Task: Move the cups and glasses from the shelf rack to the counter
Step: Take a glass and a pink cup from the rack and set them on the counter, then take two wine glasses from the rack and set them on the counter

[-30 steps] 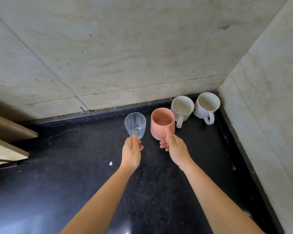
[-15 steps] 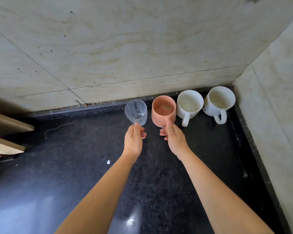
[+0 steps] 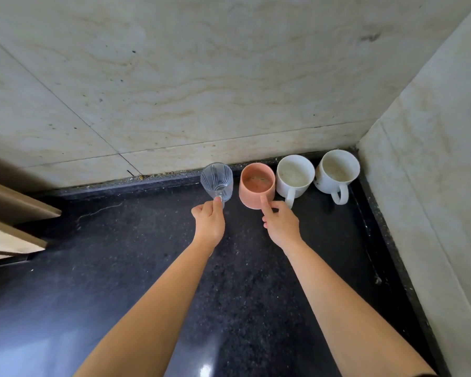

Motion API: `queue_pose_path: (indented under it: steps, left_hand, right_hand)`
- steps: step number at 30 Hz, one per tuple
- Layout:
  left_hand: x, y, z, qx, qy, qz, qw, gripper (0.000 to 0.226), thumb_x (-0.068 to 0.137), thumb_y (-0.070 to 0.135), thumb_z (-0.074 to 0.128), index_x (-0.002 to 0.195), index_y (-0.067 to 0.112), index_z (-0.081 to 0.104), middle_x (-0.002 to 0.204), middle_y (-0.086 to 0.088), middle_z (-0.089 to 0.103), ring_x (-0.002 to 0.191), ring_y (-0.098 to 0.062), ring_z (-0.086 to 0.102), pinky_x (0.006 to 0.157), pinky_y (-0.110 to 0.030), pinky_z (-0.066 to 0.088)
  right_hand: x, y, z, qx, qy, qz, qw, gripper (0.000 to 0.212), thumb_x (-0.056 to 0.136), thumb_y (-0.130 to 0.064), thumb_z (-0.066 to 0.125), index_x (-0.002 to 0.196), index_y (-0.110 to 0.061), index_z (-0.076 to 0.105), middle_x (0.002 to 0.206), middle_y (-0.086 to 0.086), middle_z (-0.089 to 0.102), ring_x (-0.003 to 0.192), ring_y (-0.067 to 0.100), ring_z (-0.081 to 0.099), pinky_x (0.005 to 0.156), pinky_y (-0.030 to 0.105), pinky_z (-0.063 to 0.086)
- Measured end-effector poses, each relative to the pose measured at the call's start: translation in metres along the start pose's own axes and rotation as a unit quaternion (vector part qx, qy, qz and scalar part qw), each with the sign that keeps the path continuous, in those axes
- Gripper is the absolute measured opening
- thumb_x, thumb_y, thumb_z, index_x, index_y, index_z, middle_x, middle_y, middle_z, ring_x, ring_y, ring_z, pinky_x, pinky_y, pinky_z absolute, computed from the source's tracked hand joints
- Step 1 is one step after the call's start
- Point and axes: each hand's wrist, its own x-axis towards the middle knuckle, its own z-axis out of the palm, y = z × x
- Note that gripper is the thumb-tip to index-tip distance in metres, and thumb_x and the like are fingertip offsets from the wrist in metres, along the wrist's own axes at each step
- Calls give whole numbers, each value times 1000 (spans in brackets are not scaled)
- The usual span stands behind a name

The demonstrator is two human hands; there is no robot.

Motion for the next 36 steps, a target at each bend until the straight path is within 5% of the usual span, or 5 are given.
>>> queue_pose_path:
  steps: [3, 6, 13, 26, 36]
  left_hand:
    - [-28, 9, -23, 114, 14, 61, 992, 43, 105, 41, 23, 113, 14, 55, 137, -11, 44, 129, -28, 33, 105, -42, 32]
    - [-66, 21, -58, 237, 79, 143, 958, 52, 104, 44, 31, 140, 11, 47, 153, -18, 34, 140, -36, 26, 110, -49, 30]
    - [-160, 62, -159, 328, 302, 260, 857, 62, 102, 50, 29, 142, 6, 48, 154, -24, 35, 141, -44, 31, 104, -58, 35]
    - [-387, -98, -283, 362, 536, 8, 763, 70, 99, 57, 29, 154, 14, 30, 163, -19, 14, 150, -41, 9, 115, -64, 18]
    - [-638, -292, -375, 293, 615, -147, 717, 74, 97, 60, 24, 157, 17, 20, 165, -15, 8, 152, -37, 3, 116, -64, 13]
  right_hand:
    - [-29, -12, -24, -88, 20, -40, 995, 52, 101, -62, 36, 131, -22, 52, 113, -4, 63, 89, 12, 58, 63, 24, 43]
    - [-69, -27, -53, -147, 79, -144, 975, 38, 105, -47, 39, 127, -21, 55, 123, 7, 62, 103, 24, 60, 81, 39, 51]
    - [-122, -103, -84, -234, 214, -407, 856, 52, 103, -39, 51, 147, -12, 50, 155, 26, 39, 137, 46, 43, 107, 58, 40]
    - [-306, -180, 104, -205, 21, -714, 669, 72, 102, -58, 38, 162, -26, 15, 169, 18, -4, 155, 36, -6, 124, 51, -3]
    - [-579, -150, 264, -155, -80, -811, 558, 74, 102, -60, 31, 163, -22, 11, 170, 15, -1, 157, 35, -2, 125, 53, 2]
